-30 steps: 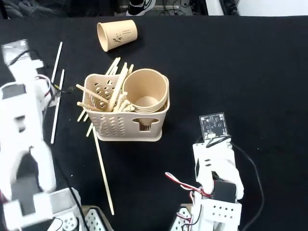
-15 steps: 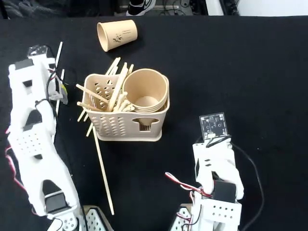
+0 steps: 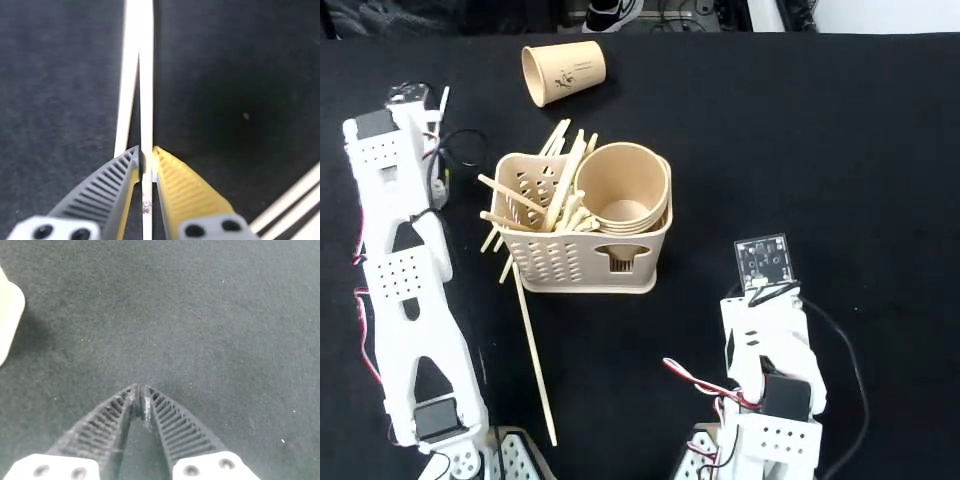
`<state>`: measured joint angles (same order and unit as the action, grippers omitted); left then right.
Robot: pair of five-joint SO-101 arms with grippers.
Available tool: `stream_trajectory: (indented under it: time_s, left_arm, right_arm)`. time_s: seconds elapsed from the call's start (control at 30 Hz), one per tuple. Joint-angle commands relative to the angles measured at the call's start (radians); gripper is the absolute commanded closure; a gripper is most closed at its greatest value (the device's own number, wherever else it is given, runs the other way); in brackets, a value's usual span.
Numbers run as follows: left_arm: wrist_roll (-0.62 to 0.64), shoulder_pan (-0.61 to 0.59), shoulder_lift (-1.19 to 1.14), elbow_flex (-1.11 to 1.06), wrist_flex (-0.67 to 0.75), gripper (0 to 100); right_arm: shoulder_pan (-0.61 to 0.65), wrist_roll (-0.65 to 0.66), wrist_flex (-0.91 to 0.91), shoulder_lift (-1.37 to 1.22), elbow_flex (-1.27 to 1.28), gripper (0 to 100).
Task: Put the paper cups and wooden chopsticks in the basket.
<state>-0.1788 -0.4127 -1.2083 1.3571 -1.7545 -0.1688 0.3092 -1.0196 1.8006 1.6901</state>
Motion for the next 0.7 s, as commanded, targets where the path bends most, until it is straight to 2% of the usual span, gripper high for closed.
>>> stream_trajectory:
  time_s: [0.0, 0.13, 0.3, 0.5, 0.67]
  left_arm:
    - [0.117, 0.001, 0.117, -0.021, -0.011, 97]
    - [0.189, 0.035, 0.359, -0.305, -0.011, 97]
    - [0.15, 0.09, 0.741, -0.719, 0.025, 97]
    - [0.15, 0.09, 1.146, -1.152, 0.252, 97]
    - [0.157, 0.088, 1.521, -1.557, 0.569, 97]
  right_arm:
    - [0.015, 0.002, -0.005, 0.048, -0.004, 98.6]
    - [0.015, 0.002, -0.005, 0.05, -0.004, 98.6]
    - [0.015, 0.002, -0.005, 0.05, -0.004, 98.6]
    - [0.015, 0.002, -0.005, 0.05, -0.004, 98.6]
    - [0.015, 0.002, -0.005, 0.05, -0.004, 98.6]
